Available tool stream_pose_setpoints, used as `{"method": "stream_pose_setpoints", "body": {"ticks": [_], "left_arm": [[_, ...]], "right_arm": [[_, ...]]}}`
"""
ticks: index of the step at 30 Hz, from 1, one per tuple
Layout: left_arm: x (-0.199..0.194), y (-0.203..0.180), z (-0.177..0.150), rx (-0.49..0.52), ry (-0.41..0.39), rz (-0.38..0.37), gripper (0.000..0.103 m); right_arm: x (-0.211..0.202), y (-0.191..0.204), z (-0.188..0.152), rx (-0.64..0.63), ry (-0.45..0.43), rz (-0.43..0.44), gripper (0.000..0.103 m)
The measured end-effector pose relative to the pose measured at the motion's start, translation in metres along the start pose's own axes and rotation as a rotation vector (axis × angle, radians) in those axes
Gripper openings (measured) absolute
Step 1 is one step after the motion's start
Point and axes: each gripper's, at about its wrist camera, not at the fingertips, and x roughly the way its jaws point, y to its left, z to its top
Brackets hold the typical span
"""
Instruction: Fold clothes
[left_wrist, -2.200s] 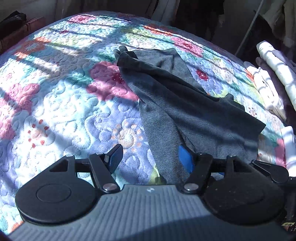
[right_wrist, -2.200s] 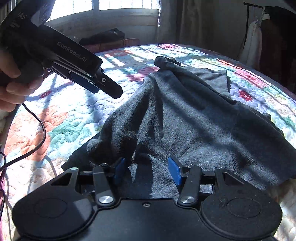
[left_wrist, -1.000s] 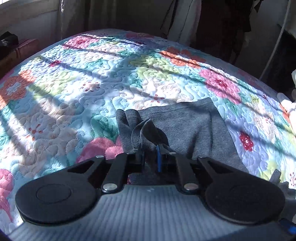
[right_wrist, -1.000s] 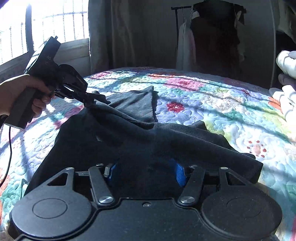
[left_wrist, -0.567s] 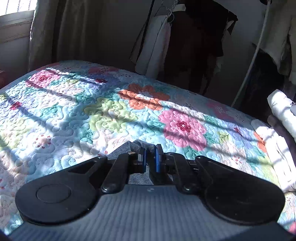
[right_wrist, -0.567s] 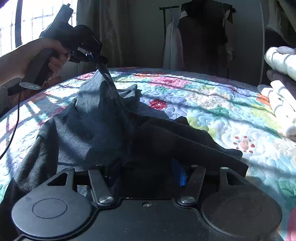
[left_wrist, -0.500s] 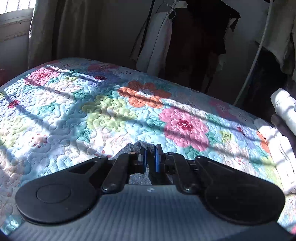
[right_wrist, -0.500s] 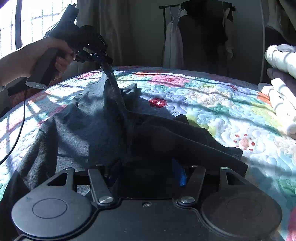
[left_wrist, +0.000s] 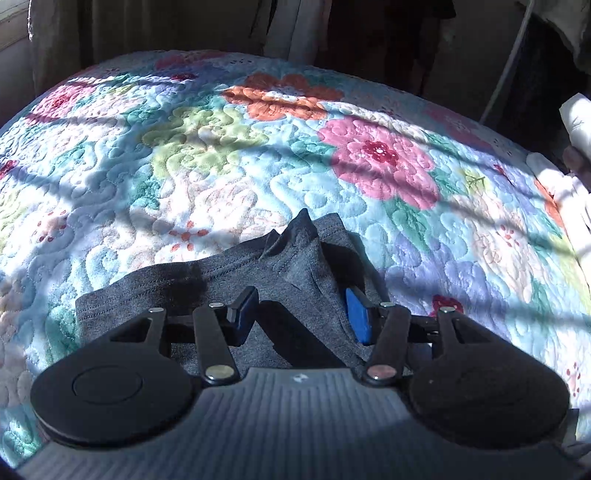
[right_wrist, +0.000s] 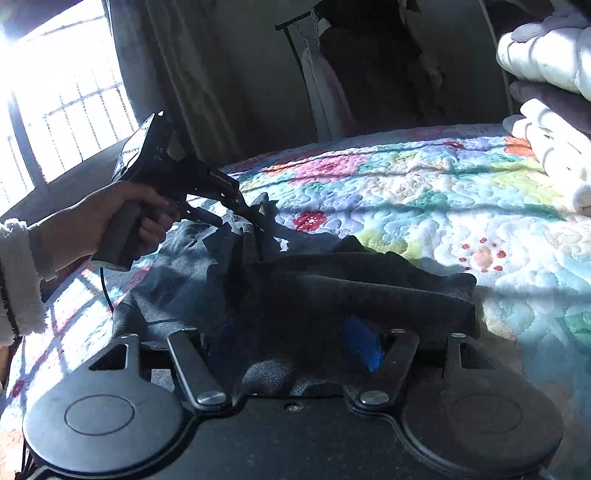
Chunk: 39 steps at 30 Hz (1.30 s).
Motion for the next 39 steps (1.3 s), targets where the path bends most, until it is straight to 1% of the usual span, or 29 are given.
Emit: {"method": "stream_pose_setpoints", "body": {"ticks": [3,5,7,9,10,12,13,14,16,18,20,21,22,23,25,26,28,29,30,32,35,36,37,38,39], "left_arm": [[-0.034,-0.01,-0.024,0.04,-0.004,-0.047,0.063],[-0.055,-0.018,-0.039,0.067,-0.004,-0.08,0.064],[-0.07,-0.03,-0.053,0.102,0.006,-0.127,0.064],[-0.079,-0.046,-0.062,0.146,0.013,-0.159,0.064],[-0.083,-0.057,-0.065,0.192,0.003,-0.17,0.064],[-0.086,-0.078,-0.071,0.284,-0.033,-0.159,0.064],[-0.085,-0.09,-0.073,0.336,-0.052,-0.148,0.064],[-0.083,-0.099,-0.074,0.366,-0.056,-0.15,0.064],[-0.076,-0.113,-0.075,0.386,-0.047,-0.17,0.064],[-0.065,-0.124,-0.075,0.379,-0.03,-0.202,0.064],[-0.057,-0.13,-0.077,0.377,-0.024,-0.221,0.064],[-0.056,-0.13,-0.08,0.385,-0.023,-0.222,0.064],[-0.056,-0.13,-0.082,0.392,-0.022,-0.222,0.064],[-0.056,-0.131,-0.084,0.4,-0.021,-0.223,0.064],[-0.056,-0.131,-0.089,0.415,-0.02,-0.224,0.063],[-0.056,-0.132,-0.092,0.422,-0.019,-0.224,0.058],[-0.055,-0.132,-0.096,0.438,-0.017,-0.226,0.045],[-0.055,-0.133,-0.099,0.445,-0.016,-0.226,0.034],[-0.055,-0.133,-0.101,0.453,-0.015,-0.226,0.033],[-0.055,-0.133,-0.105,0.462,-0.017,-0.229,0.033],[-0.059,-0.13,-0.1,0.433,-0.035,-0.244,0.034],[-0.058,-0.129,-0.098,0.419,-0.034,-0.262,0.037],[-0.058,-0.128,-0.097,0.409,-0.032,-0.277,0.037],[-0.056,-0.129,-0.096,0.405,-0.028,-0.288,0.037],[-0.055,-0.129,-0.095,0.405,-0.023,-0.298,0.04]], "right_arm": [[-0.009,-0.004,0.004,0.012,0.006,-0.089,0.073],[-0.022,-0.004,0.009,-0.008,-0.037,-0.129,0.072],[-0.031,-0.008,0.013,0.004,-0.066,-0.136,0.072],[-0.033,-0.015,0.014,0.03,-0.053,-0.158,0.072],[-0.03,-0.019,0.014,0.039,-0.038,-0.181,0.072],[-0.022,-0.027,0.011,0.06,0.002,-0.232,0.072],[-0.018,-0.031,0.009,0.078,0.018,-0.236,0.072],[-0.016,-0.035,0.007,0.098,0.027,-0.22,0.072],[-0.015,-0.041,0.005,0.145,0.022,-0.176,0.072],[-0.017,-0.04,0.004,0.157,-0.015,-0.135,0.072],[-0.021,-0.034,0.004,0.124,-0.08,-0.094,0.071],[-0.022,-0.031,0.004,0.104,-0.099,-0.083,0.068],[-0.021,-0.029,0.004,0.083,-0.107,-0.078,0.06],[-0.019,-0.028,0.004,0.066,-0.104,-0.072,0.054],[-0.014,-0.027,0.004,0.053,-0.075,-0.044,0.024],[-0.012,-0.026,0.004,0.052,-0.066,-0.025,0.02],[-0.011,-0.022,0.004,0.03,-0.055,0.0,0.012],[-0.012,-0.018,0.004,0.005,-0.054,0.001,0.011],[-0.012,-0.014,0.004,-0.021,-0.05,0.005,0.01],[-0.01,-0.005,0.003,-0.073,-0.029,0.021,0.01],[-0.002,0.008,-0.003,-0.16,0.058,0.061,0.01],[0.003,0.013,-0.005,-0.191,0.094,0.061,0.01],[0.008,0.019,-0.008,-0.222,0.119,0.049,0.01],[0.012,0.023,-0.01,-0.244,0.131,0.03,0.01],[0.014,0.025,-0.011,-0.253,0.14,0.022,0.01]]}}
